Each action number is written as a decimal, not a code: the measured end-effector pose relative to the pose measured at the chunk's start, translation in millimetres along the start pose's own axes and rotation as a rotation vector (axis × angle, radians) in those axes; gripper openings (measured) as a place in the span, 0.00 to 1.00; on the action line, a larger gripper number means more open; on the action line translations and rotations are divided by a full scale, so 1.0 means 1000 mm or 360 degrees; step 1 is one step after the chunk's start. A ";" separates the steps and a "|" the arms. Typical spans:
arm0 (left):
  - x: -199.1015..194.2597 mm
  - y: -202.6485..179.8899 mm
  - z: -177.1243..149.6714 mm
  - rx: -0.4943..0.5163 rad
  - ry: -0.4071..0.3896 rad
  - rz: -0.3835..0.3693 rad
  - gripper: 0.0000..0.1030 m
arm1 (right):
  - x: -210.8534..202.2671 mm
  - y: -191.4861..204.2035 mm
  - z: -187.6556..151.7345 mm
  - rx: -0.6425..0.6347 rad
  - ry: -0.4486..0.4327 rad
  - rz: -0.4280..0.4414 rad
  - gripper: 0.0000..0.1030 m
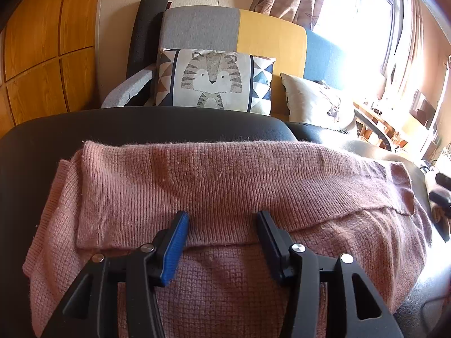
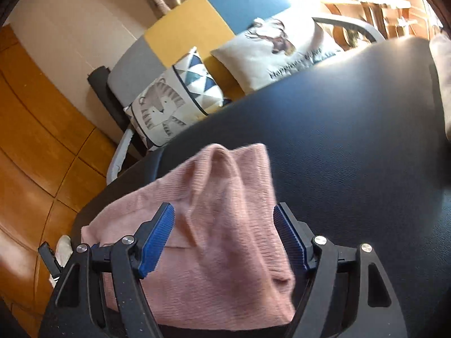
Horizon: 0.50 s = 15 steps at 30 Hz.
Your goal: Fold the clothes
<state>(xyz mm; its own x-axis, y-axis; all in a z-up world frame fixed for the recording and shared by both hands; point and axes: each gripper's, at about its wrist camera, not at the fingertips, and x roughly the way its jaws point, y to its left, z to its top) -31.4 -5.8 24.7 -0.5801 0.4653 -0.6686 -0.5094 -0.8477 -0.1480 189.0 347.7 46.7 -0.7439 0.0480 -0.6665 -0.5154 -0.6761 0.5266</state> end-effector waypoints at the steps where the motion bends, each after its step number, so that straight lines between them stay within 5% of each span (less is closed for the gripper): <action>1: 0.000 0.000 0.000 0.0001 0.0000 0.0001 0.50 | 0.004 -0.010 0.002 0.0042 0.0039 0.0001 0.74; 7: 0.001 0.000 0.001 0.0003 0.0003 -0.0002 0.51 | 0.029 -0.042 0.004 0.0266 0.0212 0.0175 0.74; 15: 0.002 0.002 0.002 -0.0009 0.0007 -0.0020 0.51 | 0.053 -0.028 0.014 0.0261 0.0331 0.0292 0.74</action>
<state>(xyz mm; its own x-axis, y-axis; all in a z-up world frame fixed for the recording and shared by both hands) -35.2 -6.2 24.8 -0.5710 0.4747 -0.6697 -0.5130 -0.8433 -0.1604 158.0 379.3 3.6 -0.7365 -0.2267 -0.6373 -0.4551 -0.5310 0.7148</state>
